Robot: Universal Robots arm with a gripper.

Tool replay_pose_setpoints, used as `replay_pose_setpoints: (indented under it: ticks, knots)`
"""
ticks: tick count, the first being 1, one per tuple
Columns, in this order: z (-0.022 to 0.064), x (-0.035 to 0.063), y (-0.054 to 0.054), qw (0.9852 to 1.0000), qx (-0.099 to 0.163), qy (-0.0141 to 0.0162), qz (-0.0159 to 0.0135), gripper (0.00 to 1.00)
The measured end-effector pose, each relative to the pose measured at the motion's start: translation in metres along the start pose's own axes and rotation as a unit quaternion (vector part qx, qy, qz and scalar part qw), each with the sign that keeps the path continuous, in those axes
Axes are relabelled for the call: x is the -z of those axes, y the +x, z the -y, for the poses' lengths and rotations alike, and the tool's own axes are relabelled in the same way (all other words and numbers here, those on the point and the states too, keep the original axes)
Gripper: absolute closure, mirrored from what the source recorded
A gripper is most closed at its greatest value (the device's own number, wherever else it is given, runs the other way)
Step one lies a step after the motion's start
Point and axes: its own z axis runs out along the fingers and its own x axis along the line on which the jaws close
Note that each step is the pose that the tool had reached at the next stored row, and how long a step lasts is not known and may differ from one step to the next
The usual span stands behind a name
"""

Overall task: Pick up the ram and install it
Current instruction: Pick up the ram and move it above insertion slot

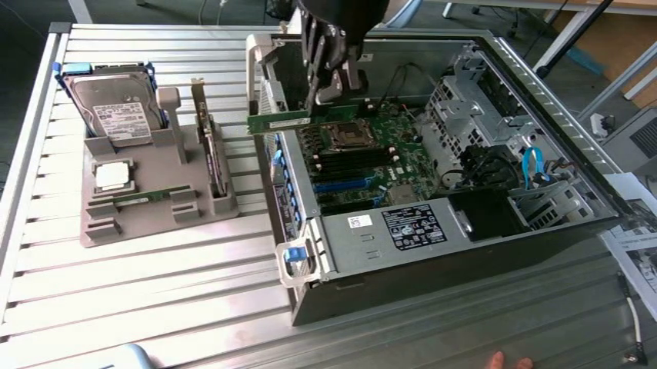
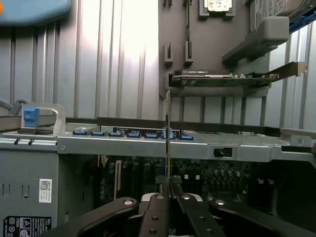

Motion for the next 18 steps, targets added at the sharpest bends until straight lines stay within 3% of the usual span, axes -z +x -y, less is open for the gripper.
replay_pose_setpoints:
  ticks: [18]
  knots:
    - [0.0613, 0.0011, 0.005, 1.0, 0.0, -0.0001, 0.0, 0.88]
